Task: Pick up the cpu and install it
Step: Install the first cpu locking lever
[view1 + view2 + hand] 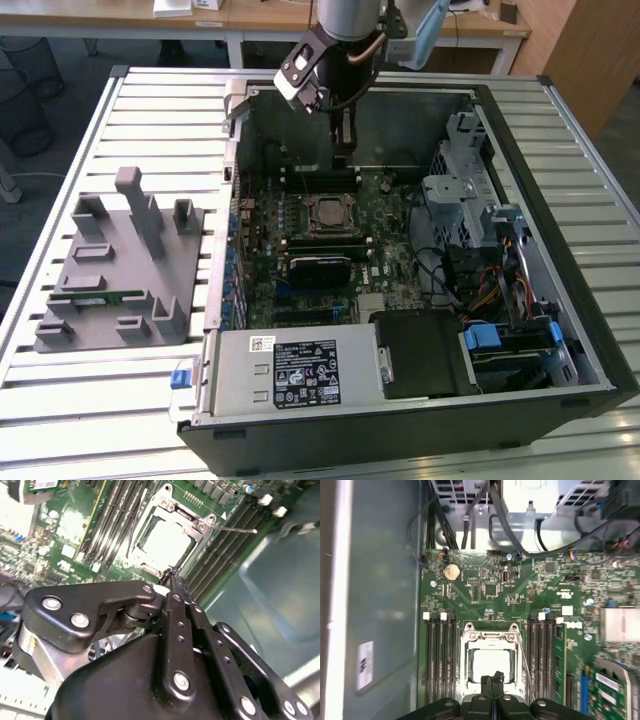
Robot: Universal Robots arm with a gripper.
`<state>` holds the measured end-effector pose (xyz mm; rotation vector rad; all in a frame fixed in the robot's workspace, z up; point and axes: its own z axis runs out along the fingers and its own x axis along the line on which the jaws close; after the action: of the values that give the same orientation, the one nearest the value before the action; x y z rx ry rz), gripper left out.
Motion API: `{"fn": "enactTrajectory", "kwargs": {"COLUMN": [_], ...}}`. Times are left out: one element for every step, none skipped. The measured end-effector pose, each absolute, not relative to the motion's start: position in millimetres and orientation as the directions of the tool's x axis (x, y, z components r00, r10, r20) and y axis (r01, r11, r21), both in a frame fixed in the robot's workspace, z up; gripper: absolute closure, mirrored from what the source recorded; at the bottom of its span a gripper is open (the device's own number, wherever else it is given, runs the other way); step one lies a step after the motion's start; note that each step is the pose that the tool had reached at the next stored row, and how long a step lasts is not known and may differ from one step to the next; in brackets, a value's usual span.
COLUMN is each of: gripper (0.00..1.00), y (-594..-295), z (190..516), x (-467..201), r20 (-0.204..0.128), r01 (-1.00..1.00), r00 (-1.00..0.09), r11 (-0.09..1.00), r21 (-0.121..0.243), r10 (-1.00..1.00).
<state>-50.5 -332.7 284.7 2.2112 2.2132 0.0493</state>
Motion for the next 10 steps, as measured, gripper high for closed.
{"fn": "enactTrajectory", "kwargs": {"gripper": [0.89, 0.89, 0.89, 0.89, 0.89, 0.89, 0.89, 0.89, 0.89, 0.89], "y": [-333, -333, -333, -333, -333, -333, -333, -333, -333, -333], "z": [289, 294, 298, 303, 308, 312, 313, 313, 313, 313], "x": [-51, -51, -51, -51, -51, -51, -51, -51, -51, -51], "r20": [0.013, 0.013, 0.013, 0.013, 0.013, 0.013, 0.012, 0.012, 0.011, 0.010], "r01": [0.999, 0.999, 0.999, 0.999, 0.999, 0.999, 0.999, 0.999, 0.999, 0.998], "r00": [-0.001, -0.001, -0.001, -0.001, -0.001, -0.002, -0.004, -0.016, -0.036, -0.054], "r11": [0.001, 0.001, 0.001, 0.001, 0.001, 0.001, 0.003, 0.015, 0.035, 0.054], "r21": [0.032, 0.032, 0.032, 0.032, 0.032, 0.032, 0.033, 0.033, 0.033, 0.033], "r10": [1.000, 1.000, 1.000, 1.000, 1.000, 1.000, 1.000, 1.000, 0.999, 0.998]}}
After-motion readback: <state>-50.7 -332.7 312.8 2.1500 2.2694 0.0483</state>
